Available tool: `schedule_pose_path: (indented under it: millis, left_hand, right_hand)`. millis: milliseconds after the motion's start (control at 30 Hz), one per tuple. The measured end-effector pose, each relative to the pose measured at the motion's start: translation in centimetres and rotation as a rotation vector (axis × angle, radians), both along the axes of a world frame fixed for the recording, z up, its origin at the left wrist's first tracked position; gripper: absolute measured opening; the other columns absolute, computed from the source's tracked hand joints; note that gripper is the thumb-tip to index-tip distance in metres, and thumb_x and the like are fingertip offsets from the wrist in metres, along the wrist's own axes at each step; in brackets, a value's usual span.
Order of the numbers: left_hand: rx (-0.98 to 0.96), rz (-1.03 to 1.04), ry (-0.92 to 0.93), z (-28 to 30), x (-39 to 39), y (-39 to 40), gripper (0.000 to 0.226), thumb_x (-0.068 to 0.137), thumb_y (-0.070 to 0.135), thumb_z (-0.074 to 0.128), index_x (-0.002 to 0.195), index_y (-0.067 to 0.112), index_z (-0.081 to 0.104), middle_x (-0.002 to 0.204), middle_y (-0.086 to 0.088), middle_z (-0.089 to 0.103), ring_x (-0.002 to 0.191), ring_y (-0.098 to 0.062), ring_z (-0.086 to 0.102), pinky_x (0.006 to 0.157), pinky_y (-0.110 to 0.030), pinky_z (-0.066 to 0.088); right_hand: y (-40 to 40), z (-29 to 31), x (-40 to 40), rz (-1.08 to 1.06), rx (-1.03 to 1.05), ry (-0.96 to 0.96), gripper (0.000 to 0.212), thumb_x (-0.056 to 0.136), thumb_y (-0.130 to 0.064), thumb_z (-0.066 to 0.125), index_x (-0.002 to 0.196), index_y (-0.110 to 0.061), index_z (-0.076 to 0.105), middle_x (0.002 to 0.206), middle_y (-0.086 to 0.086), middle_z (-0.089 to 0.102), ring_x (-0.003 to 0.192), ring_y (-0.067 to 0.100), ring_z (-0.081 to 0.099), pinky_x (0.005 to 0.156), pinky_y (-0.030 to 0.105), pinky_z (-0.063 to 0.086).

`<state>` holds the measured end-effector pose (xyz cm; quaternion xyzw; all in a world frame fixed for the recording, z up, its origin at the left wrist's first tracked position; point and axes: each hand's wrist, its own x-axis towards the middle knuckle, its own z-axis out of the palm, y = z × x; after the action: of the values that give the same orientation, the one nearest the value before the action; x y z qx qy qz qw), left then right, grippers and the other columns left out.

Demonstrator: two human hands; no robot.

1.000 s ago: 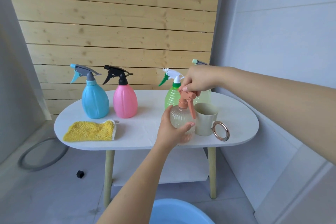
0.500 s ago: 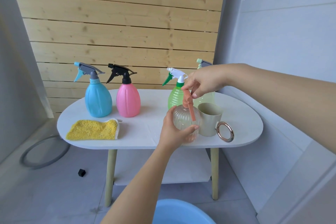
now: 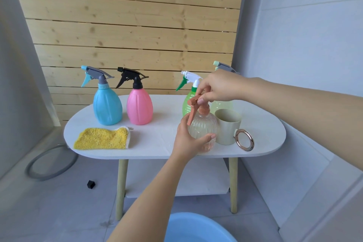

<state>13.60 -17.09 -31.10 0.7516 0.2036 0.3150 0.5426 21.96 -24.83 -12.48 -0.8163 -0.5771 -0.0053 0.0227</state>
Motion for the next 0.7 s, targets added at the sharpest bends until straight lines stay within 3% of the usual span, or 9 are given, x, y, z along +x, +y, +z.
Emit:
schedule_pose_path:
  millis: [67, 133, 267, 433, 500, 600, 700]
  left_hand:
    - [0.049, -0.011, -0.029, 0.2, 0.0, 0.0, 0.1, 0.066, 0.036, 0.084, 0.143, 0.048, 0.021, 0.141, 0.019, 0.036, 0.13, 0.002, 0.033, 0.097, -0.015, 0.033]
    - [0.064, -0.015, -0.049, 0.2, 0.0, 0.0, 0.095, 0.067, 0.031, 0.084, 0.141, 0.045, 0.025, 0.139, 0.022, 0.037, 0.131, 0.002, 0.033, 0.096, -0.013, 0.032]
    - [0.002, 0.01, -0.018, -0.2, 0.0, -0.1, 0.083, 0.068, 0.034, 0.084, 0.134, 0.034, 0.034, 0.13, 0.015, 0.039, 0.124, -0.006, 0.037, 0.098, -0.025, 0.035]
    - [-0.073, -0.015, -0.034, -0.3, 0.0, -0.3, 0.085, 0.055, 0.046, 0.085, 0.125, 0.047, 0.036, 0.127, 0.017, 0.04, 0.123, -0.01, 0.039, 0.093, -0.046, 0.05]
    - [-0.063, -0.011, -0.036, -0.3, 0.0, -0.3, 0.086, 0.058, 0.043, 0.086, 0.128, 0.044, 0.035, 0.129, 0.016, 0.04, 0.124, -0.009, 0.038, 0.097, -0.042, 0.047]
    - [-0.01, 0.003, -0.034, -0.2, -0.1, -0.2, 0.085, 0.067, 0.032, 0.085, 0.135, 0.033, 0.033, 0.131, 0.013, 0.039, 0.121, -0.005, 0.037, 0.095, -0.024, 0.036]
    - [-0.009, 0.0, -0.036, -0.1, -0.3, -0.3, 0.084, 0.068, 0.03, 0.084, 0.135, 0.031, 0.034, 0.129, 0.013, 0.039, 0.12, -0.004, 0.037, 0.092, -0.021, 0.032]
  right_hand:
    - [0.4, -0.3, 0.0, -0.009, 0.035, 0.008, 0.021, 0.086, -0.039, 0.065, 0.101, -0.025, 0.069, 0.091, 0.002, 0.07, 0.084, 0.015, 0.06, 0.074, 0.03, 0.046]
    - [0.8, -0.6, 0.0, -0.022, 0.1, 0.016, 0.016, 0.088, -0.037, 0.063, 0.098, -0.025, 0.068, 0.092, 0.002, 0.069, 0.084, 0.018, 0.061, 0.078, 0.035, 0.049]
    - [0.7, -0.5, 0.5, -0.041, 0.161, 0.074, 0.01, 0.09, -0.03, 0.06, 0.095, -0.023, 0.065, 0.088, 0.003, 0.071, 0.078, 0.018, 0.067, 0.078, 0.037, 0.053]
    - [0.5, -1.4, 1.4, -0.091, 0.143, 0.156, 0.013, 0.093, -0.026, 0.058, 0.1, -0.018, 0.063, 0.083, 0.007, 0.073, 0.071, 0.018, 0.07, 0.073, 0.033, 0.057]
    - [0.7, -1.2, 1.3, -0.098, 0.13, 0.18, 0.013, 0.093, -0.027, 0.057, 0.097, -0.015, 0.06, 0.082, 0.009, 0.073, 0.07, 0.019, 0.071, 0.072, 0.033, 0.058]
    - [0.7, -0.8, 1.0, -0.119, 0.095, 0.222, 0.016, 0.095, -0.026, 0.053, 0.094, -0.01, 0.055, 0.081, 0.013, 0.072, 0.067, 0.024, 0.071, 0.065, 0.03, 0.056]
    - [1.2, -0.9, 0.5, -0.154, 0.05, 0.188, 0.023, 0.097, -0.027, 0.05, 0.087, -0.006, 0.053, 0.074, 0.015, 0.072, 0.053, 0.021, 0.066, 0.06, 0.025, 0.051]
